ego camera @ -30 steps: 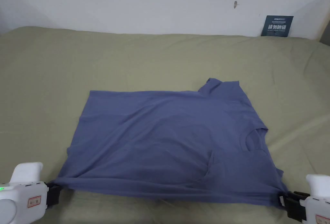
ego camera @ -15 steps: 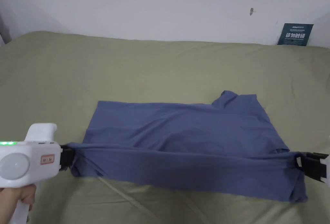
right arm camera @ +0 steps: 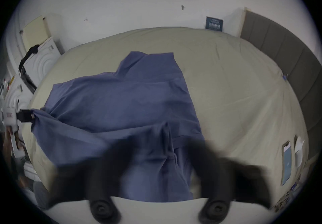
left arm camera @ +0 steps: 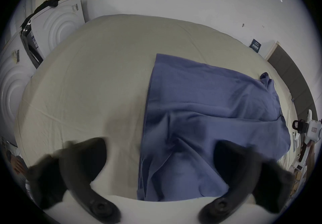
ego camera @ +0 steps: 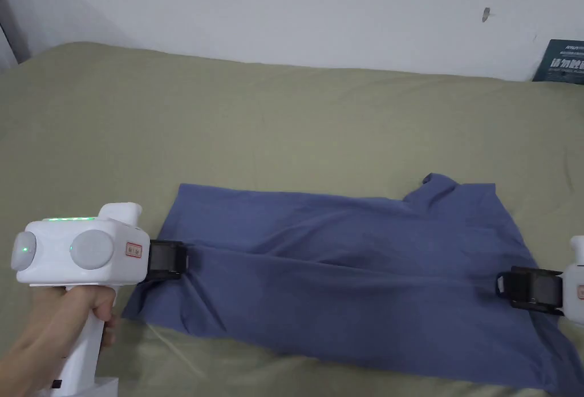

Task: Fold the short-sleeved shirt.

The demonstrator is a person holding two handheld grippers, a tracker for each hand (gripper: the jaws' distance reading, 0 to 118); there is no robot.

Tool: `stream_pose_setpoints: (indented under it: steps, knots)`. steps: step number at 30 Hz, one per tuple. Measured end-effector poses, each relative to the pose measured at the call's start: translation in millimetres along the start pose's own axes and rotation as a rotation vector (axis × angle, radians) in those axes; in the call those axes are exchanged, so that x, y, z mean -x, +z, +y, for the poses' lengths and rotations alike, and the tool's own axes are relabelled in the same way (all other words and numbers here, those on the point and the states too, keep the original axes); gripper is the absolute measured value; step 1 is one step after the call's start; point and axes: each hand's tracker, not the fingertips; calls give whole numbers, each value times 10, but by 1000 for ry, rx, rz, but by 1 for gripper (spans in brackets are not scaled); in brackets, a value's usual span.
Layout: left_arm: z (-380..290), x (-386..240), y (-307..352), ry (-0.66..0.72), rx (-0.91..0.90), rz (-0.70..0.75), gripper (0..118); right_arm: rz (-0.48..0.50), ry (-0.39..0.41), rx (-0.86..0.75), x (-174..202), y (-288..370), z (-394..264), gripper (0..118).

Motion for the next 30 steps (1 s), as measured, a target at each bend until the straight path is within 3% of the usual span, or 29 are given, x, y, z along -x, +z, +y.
stream_pose_setpoints:
  steps: [2, 5, 7, 8, 9, 10, 11, 14, 15, 16, 17, 18, 25, 26, 27, 29, 30]
  knots:
    - [-105, 68, 130, 23, -36, 8, 116, 6, 5, -39, -6, 153, -126, 111]
    - [-329, 182, 336, 23, -72, 47, 115, 13, -13, -45, -41, 349, -368, 112]
    - [-531, 231, 500, 20, -109, 74, 100, 6, -11, -53, -38, 483, -533, 105]
    - [-577, 269, 560, 16, -115, 83, 73, -6, 2, -57, -39, 542, -620, 82]
    - [-670, 304, 599, 14, -107, 74, 37, -34, 15, -84, -35, 596, -713, 51]
    - [-741, 334, 604, 21, -93, 69, 0, -47, 26, -84, -29, 640, -791, 10]
    - [-805, 360, 589, 42, -72, 59, 0, -75, 35, -78, -42, 639, -848, 2]
    - [-804, 441, 543, 81, -47, 14, 0, -45, -10, -59, -98, 673, -925, 2]
    - [-794, 447, 526, 87, -54, 5, 15, -53, -17, -62, -106, 681, -940, 2]
    - [-738, 392, 542, 86, -58, 3, 57, -54, -14, -64, -110, 693, -945, 2]
    - [-692, 368, 514, 85, -56, 8, 115, -53, -13, -64, -122, 692, -951, 2]
    - [-655, 360, 446, 85, -40, -2, 117, -53, -11, -63, -139, 685, -955, 2]
    - [-479, 58, 78, 61, 17, 18, 115, -57, -24, -58, -194, 626, -895, 2]
    - [-480, 2, 54, 53, 21, 27, 109, -65, -22, -60, -178, 613, -900, 2]
    - [-491, -47, 53, 28, 11, 41, 94, -66, -19, -57, -187, 603, -890, 2]
    - [-545, -121, 106, -40, -1, 92, 35, -79, -24, -62, -198, 596, -868, 8]
    - [-549, -126, 146, -34, -12, 51, 23, -77, -26, -64, -214, 593, -855, 33]
